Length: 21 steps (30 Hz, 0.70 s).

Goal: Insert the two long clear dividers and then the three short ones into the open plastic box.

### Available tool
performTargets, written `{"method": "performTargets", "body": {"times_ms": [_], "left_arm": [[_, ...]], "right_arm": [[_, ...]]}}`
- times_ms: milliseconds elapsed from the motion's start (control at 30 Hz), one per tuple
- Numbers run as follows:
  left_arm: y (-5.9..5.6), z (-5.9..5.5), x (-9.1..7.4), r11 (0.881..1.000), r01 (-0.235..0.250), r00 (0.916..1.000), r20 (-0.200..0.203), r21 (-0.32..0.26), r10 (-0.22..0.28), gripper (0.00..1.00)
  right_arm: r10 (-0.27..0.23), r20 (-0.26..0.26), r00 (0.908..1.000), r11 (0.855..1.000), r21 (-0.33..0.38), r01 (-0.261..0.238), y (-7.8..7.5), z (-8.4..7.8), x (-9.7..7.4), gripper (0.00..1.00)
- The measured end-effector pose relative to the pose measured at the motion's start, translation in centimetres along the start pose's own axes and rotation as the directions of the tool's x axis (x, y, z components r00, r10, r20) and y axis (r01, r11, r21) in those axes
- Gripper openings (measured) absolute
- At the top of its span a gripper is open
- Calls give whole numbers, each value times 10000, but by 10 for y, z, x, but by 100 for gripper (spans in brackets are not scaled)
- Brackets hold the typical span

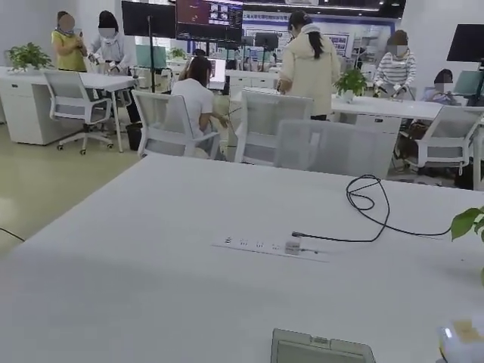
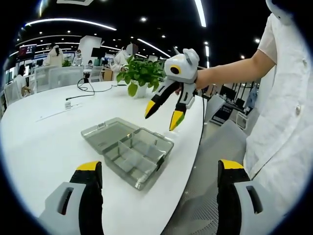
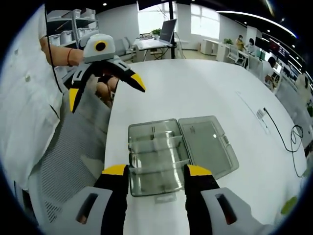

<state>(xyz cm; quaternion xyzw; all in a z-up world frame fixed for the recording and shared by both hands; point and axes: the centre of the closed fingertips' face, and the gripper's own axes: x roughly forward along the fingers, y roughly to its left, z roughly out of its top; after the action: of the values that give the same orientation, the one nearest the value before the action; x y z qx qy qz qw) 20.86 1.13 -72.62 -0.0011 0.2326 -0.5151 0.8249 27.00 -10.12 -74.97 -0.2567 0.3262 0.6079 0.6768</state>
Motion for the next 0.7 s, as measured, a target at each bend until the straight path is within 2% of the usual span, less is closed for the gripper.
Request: {"method": "performTargets", "body": {"times_ms": [167,233,300,333,433,500,567,700], "left_arm": [[-1,0,0,10000,22,10000,-15,-13,-22,100],[-1,-1,0,10000,17,10000,-9,-21,-17,100],[-1,-1,0,10000,16,10000,-22,-28,-16,100],[-1,-1,0,10000,17,10000,-19,-36,-17,100],[0,-2,0,10000,22,10000,-55,-24,-22,100],[0,-2,-1,10000,13,10000,-47,-42,-13,100],[1,-3,-1,10000,5,10000,-79,-54,-6,100],[1,-4,-2,10000,-7,9999,-100,-80,6,100]], "right_arm": [[-77,-525,9986,9999,97,82,-2,-32,-13,51],[-64,-989,9951,10000,50,69,-2,-51,-17,51],[10,-1508,9886,9999,-152,-33,-2,-71,-20,53],[31,-1912,9816,9996,-275,-85,-2,-86,-21,53],[77,-2365,9716,9997,-227,-134,-3,-108,-21,53],[71,-2669,9637,9994,-308,-159,-4,-121,-20,53],[22,-3103,9506,9987,-485,-182,-5,-133,-19,53],[37,-3500,9367,9970,-710,-305,-5,-147,-14,52]]}}
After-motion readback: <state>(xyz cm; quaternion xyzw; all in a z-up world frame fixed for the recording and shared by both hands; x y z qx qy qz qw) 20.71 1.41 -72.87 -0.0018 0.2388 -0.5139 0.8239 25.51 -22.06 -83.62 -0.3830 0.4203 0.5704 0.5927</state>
